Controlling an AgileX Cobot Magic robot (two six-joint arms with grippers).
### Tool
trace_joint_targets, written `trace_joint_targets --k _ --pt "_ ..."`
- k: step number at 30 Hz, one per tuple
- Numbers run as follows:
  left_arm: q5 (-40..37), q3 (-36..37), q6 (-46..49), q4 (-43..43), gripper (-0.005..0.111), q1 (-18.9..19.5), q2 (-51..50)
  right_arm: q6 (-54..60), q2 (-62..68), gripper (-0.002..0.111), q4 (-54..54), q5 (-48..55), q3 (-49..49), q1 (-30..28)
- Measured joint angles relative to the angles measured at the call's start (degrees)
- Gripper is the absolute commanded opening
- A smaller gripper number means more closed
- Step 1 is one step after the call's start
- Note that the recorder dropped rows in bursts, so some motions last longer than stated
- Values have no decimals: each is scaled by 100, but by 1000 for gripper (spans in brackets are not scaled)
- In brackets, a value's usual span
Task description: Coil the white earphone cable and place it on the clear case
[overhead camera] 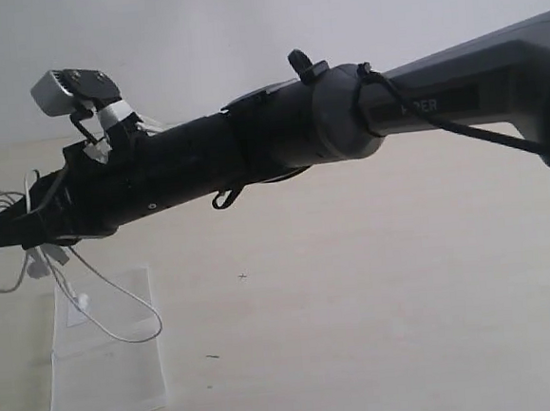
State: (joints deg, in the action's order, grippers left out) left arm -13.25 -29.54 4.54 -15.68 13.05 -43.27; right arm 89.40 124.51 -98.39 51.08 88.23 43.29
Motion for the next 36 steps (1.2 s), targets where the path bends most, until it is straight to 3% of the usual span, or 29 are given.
trace_joint_targets --k 6,10,17,23,29,36 --pt "-10 0 0 0 0 0 0 81 0 0 -63 -71 -183 0" --pt "-48 0 0 0 0 0 0 -722 0 0 291 -491 -195 0" --pt "-135 0 0 0 0 0 0 -3165 -61 0 3232 -595 317 103" --pt "-176 0 0 0 0 0 0 -5870 -81 0 7051 193 1555 535" --pt "-176 0 0 -36 0 0 0 -6478 104 0 8407 1582 2596 819" --pt "-316 29 0 -36 0 0 0 -6957 389 0 9060 1862 2943 926"
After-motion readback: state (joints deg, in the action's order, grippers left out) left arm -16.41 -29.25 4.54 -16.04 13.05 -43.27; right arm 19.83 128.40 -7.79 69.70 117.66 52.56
